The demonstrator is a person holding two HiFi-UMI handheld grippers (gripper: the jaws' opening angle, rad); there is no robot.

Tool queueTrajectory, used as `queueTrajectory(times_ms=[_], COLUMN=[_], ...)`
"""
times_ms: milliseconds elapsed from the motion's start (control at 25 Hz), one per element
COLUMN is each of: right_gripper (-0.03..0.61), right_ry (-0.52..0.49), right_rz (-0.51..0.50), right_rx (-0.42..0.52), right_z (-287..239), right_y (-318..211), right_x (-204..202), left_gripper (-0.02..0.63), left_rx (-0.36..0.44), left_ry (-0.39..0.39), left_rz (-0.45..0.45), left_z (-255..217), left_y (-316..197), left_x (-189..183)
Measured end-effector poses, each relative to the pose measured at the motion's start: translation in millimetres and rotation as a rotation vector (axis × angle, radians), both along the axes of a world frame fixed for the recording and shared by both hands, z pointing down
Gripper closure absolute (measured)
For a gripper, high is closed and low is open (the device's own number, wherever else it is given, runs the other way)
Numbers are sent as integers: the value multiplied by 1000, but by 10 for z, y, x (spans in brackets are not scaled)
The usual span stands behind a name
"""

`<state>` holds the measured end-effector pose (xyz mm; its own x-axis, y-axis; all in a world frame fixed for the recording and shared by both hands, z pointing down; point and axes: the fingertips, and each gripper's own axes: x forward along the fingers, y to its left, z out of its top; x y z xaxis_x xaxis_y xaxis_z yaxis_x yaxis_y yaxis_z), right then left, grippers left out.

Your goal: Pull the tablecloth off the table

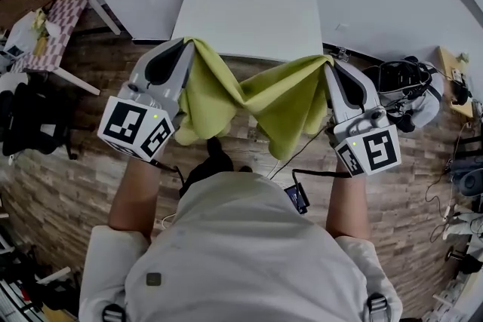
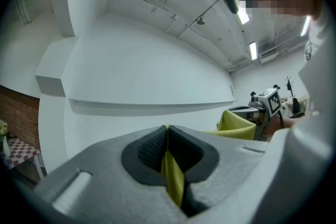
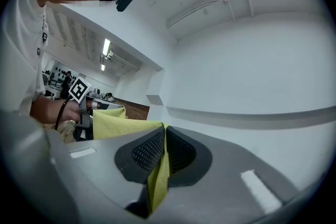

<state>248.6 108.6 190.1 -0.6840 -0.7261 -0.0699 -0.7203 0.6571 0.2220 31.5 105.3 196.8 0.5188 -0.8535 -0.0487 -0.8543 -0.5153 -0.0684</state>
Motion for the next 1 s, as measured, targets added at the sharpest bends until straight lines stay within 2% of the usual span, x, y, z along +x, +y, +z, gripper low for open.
queueTrajectory(times_ms=[280,1000], right_gripper=[561,561], right_ry=[5,4], right_rz=[10,-3], right_rx=[-8,-10], right_z=[31,56], right_y=[7,14], right_x=[80,107], left_gripper=[606,606], left_rx=[29,26], left_ry=[24,32], left_rz=[12,16], left_z=[-131,-83], left_y=[61,46], left_x=[120,138])
